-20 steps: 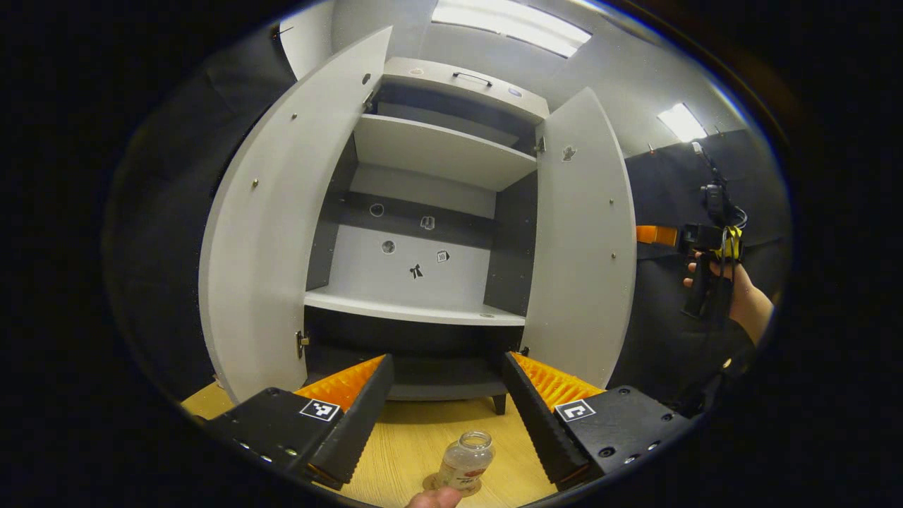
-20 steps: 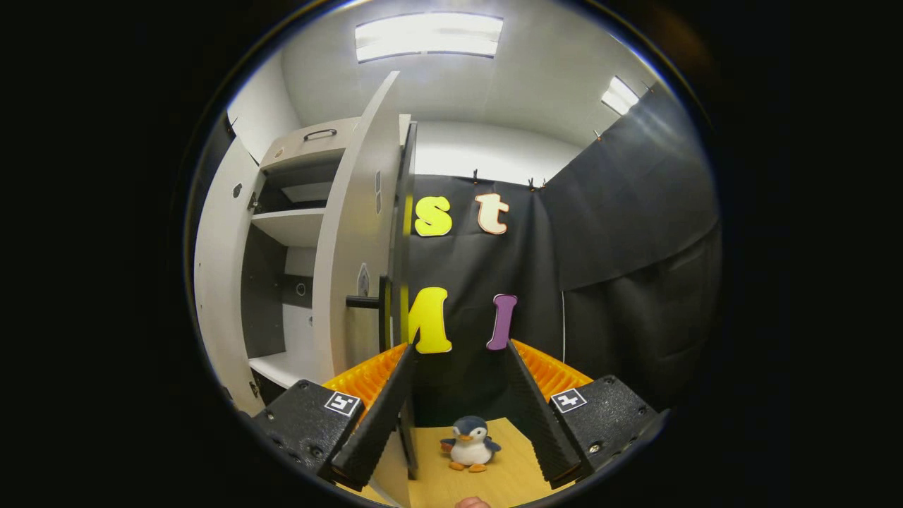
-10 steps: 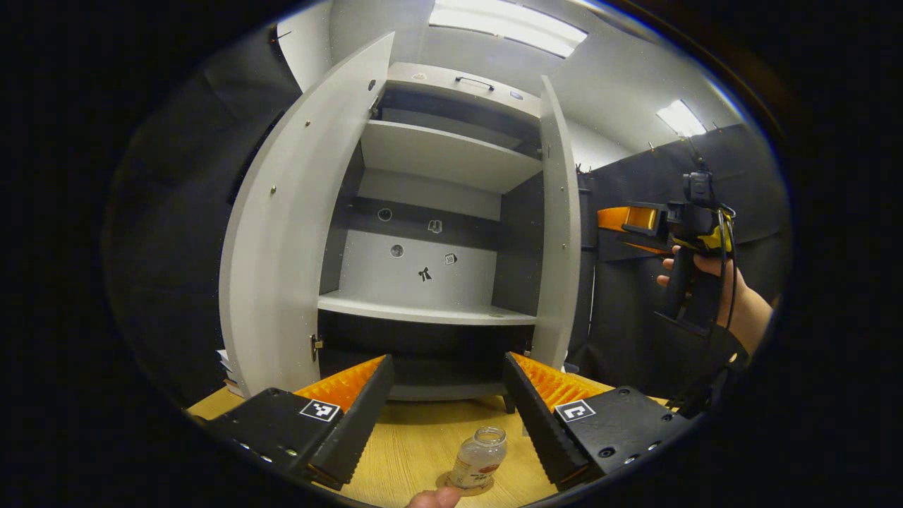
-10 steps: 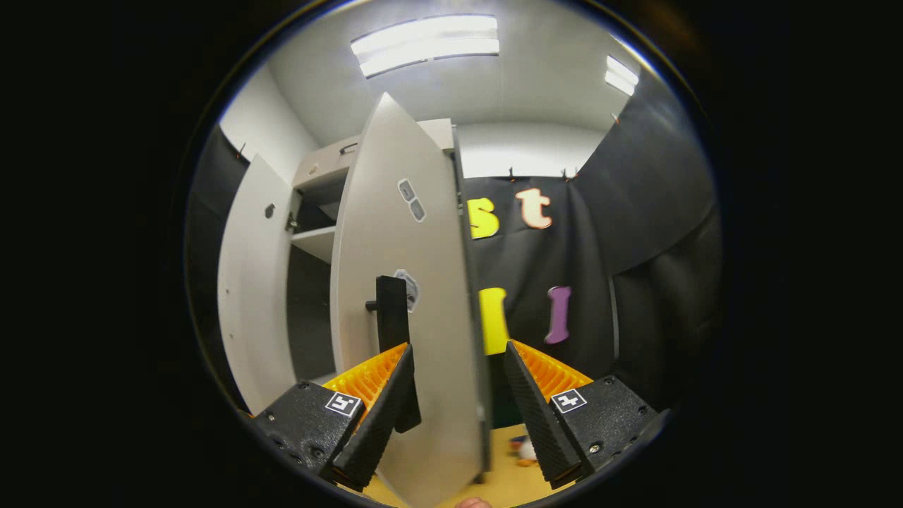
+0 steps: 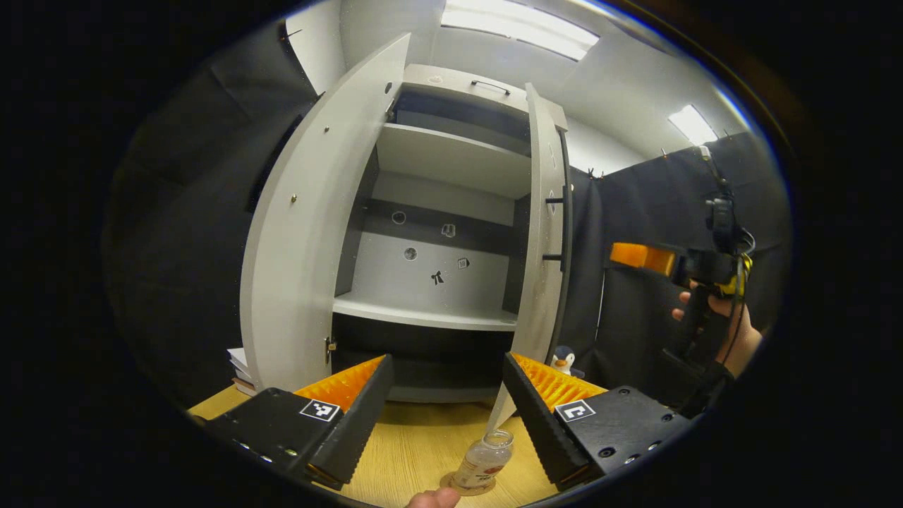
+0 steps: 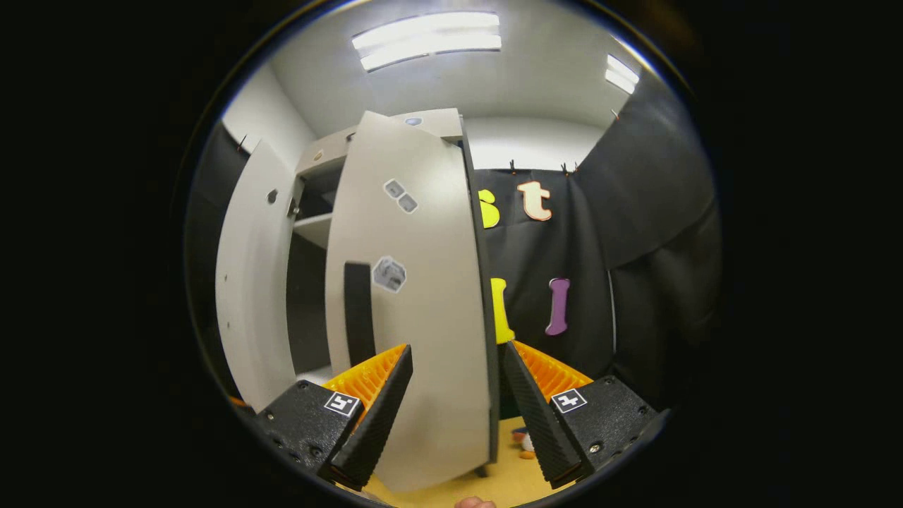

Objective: Grasp the bottle in the cabinet with the left hand and place it on the coaster, then close the right door with the right hand and the left door with the left hand.

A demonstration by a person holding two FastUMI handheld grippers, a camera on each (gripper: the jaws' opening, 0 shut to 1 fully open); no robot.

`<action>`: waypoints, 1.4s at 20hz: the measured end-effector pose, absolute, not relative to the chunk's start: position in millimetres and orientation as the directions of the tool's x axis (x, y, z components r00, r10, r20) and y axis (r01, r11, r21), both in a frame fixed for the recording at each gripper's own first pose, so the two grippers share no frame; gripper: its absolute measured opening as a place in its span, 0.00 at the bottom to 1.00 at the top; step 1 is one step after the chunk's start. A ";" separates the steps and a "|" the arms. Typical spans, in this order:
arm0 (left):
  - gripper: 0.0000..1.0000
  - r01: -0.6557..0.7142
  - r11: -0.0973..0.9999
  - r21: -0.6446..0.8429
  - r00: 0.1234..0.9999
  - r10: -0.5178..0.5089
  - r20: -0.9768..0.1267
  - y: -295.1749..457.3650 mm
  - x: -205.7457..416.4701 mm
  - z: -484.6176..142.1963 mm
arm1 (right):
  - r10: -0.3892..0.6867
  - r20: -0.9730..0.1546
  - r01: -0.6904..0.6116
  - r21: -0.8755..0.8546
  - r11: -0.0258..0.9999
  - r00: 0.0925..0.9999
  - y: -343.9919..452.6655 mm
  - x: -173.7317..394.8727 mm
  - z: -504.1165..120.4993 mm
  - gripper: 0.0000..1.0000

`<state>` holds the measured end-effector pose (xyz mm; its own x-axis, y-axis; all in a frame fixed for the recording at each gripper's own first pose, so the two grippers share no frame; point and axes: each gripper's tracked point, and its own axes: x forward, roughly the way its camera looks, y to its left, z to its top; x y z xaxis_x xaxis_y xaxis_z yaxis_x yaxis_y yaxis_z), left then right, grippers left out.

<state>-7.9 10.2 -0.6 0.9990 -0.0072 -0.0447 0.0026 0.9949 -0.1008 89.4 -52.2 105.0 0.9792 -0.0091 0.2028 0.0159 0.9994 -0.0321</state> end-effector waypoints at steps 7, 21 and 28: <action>0.99 -0.006 0.993 -0.119 1.000 0.005 -0.009 16.9 -12.3 25.1 | 0.010 0.125 -0.007 -0.029 1.000 0.992 -28.4 40.2 49.6 0.81; 0.99 -0.335 0.924 -0.184 0.914 0.366 0.174 193.3 -46.2 144.1 | 0.110 -0.001 -0.110 -0.022 0.994 0.994 -3.7 31.2 -3.4 0.81; 1.00 -0.491 0.846 -0.206 0.841 0.522 0.139 283.2 -18.6 137.0 | 0.071 0.010 -0.071 -0.009 0.997 0.997 -19.2 25.3 3.0 0.81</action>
